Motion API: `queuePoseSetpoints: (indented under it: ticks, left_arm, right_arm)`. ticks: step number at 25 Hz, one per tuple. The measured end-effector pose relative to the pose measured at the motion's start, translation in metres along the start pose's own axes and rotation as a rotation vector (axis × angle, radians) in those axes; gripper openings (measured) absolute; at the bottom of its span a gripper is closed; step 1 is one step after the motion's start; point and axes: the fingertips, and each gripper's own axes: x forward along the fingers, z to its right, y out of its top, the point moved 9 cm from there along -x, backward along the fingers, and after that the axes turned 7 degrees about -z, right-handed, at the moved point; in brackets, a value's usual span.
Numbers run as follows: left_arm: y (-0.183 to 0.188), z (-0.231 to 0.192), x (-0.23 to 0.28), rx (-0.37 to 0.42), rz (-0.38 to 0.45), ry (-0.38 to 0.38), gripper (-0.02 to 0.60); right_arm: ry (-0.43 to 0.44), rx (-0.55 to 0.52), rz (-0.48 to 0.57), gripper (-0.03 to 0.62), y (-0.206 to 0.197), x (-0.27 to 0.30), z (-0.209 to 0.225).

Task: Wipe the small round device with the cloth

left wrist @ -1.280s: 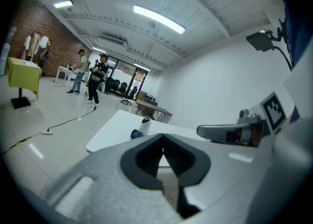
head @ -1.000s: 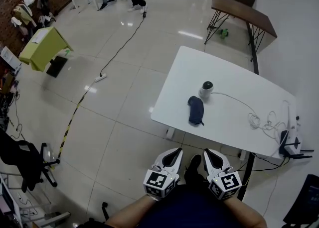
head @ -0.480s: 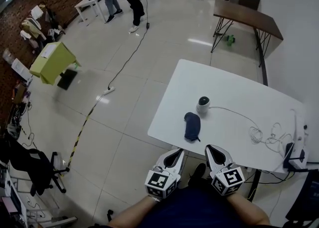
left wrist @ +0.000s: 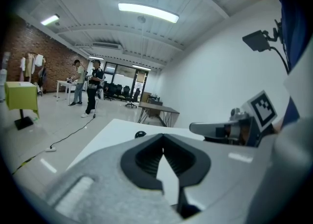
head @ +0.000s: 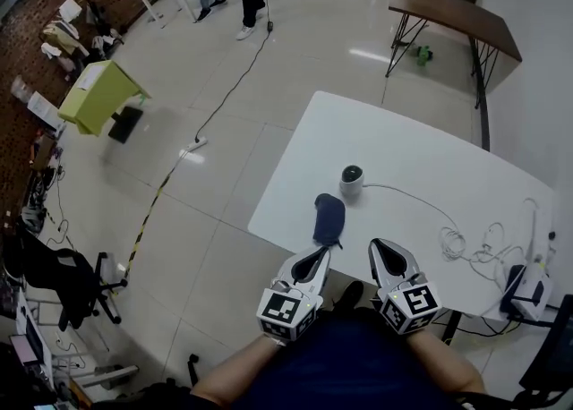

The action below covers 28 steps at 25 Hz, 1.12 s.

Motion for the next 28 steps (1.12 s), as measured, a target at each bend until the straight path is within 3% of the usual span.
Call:
queuePoseSetpoints:
  ticks: [5, 12, 18, 22, 28]
  left_arm:
    - [-0.012, -0.002, 0.011, 0.037, -0.023, 0.034, 0.016]
    - [-0.009, -0.010, 0.027, -0.033, -0.119, 0.036, 0.103]
    - [-0.027, -0.045, 0.054, -0.053, -0.173, 0.018, 0.129]
    - [-0.036, -0.069, 0.085, -0.027, -0.275, -0.005, 0.160]
    - [-0.064, -0.109, 0.127, -0.066, -0.432, -0.062, 0.229]
  right_arm:
    - [0.019, 0.008, -0.004, 0.012, 0.004, 0.003, 0.009]
    - [0.006, 0.046, -0.046, 0.012, -0.005, 0.012, 0.016]
    - [-0.039, 0.057, -0.108, 0.012, -0.012, 0.034, 0.022]
    - [-0.048, 0.047, -0.162, 0.012, -0.011, 0.053, 0.021]
    - [-0.096, 0.039, -0.200, 0.012, 0.001, 0.077, 0.023]
